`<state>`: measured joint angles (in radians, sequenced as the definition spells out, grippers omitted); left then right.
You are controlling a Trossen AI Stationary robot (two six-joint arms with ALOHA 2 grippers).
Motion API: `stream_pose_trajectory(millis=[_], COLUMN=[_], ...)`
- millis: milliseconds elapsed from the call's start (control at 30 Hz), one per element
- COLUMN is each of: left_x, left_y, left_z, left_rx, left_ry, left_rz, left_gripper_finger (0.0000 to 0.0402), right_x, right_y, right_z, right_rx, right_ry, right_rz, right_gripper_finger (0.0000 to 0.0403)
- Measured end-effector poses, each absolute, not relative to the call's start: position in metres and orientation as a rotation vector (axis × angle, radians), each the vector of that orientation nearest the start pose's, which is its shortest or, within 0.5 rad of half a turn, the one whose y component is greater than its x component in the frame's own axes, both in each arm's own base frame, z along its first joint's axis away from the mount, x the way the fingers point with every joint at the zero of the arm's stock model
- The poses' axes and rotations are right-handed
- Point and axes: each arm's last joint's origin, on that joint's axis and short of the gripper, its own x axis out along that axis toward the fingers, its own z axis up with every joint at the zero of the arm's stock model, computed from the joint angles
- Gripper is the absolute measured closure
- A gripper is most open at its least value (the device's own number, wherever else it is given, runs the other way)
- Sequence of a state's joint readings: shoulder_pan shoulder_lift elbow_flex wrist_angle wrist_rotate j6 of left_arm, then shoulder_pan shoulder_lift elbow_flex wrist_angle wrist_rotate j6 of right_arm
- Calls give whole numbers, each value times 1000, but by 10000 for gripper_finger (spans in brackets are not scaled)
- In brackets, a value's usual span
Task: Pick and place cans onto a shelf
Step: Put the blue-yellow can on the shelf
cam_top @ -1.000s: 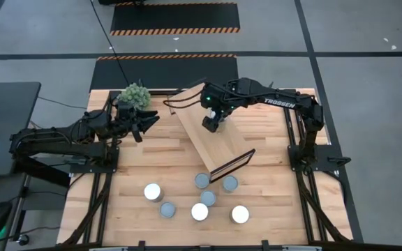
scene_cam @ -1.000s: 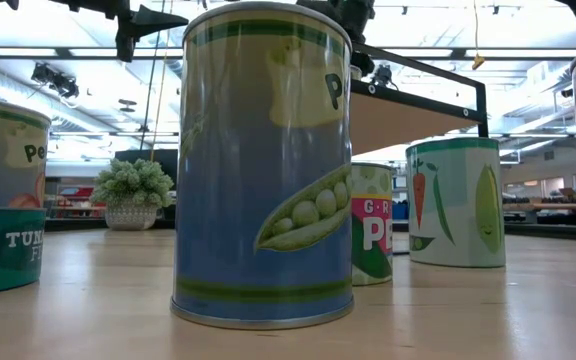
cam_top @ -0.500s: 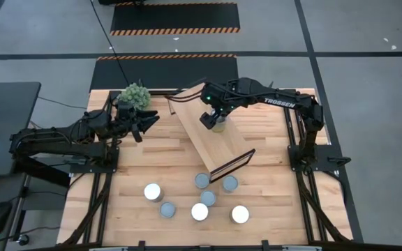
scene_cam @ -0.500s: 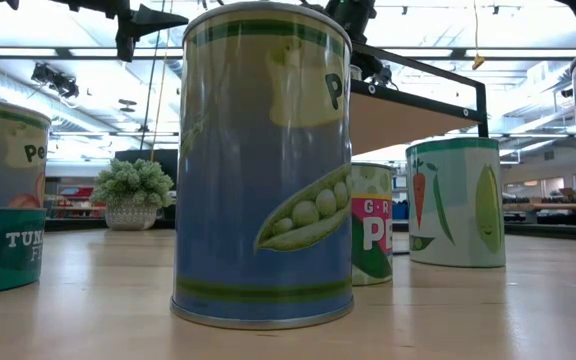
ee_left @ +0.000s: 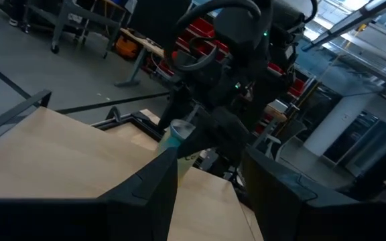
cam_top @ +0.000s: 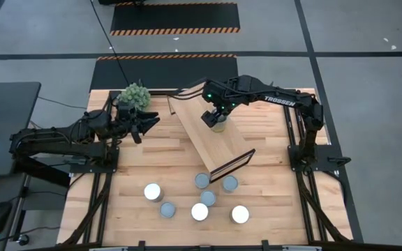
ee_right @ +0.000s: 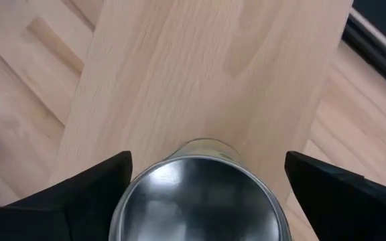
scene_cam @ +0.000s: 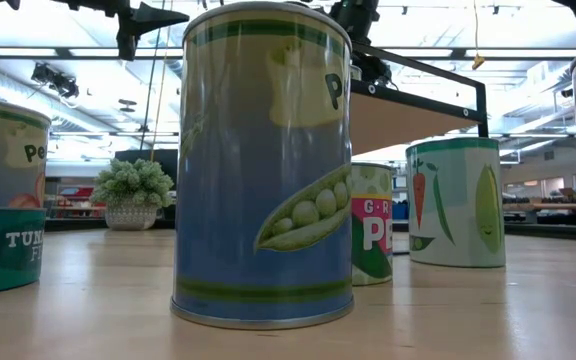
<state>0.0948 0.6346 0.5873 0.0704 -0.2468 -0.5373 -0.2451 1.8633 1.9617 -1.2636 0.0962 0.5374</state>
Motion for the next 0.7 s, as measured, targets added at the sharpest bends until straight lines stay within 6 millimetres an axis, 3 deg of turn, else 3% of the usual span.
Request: stream_pose_trajectory(millis=[500,700], left_x=[149,149], left_y=[21,21], left_z=[311,311], left_rx=[-535,-535], left_ry=[-113,-113], left_rz=[322,322], left_gripper_finger=[228,228], right_x=[356,350], right_y=[-94,-89], right_z=[350,348], right_rx=[622,613], right_ry=[1090,1182], right_rz=[-653,-594], right_gripper_finger=[3,4])
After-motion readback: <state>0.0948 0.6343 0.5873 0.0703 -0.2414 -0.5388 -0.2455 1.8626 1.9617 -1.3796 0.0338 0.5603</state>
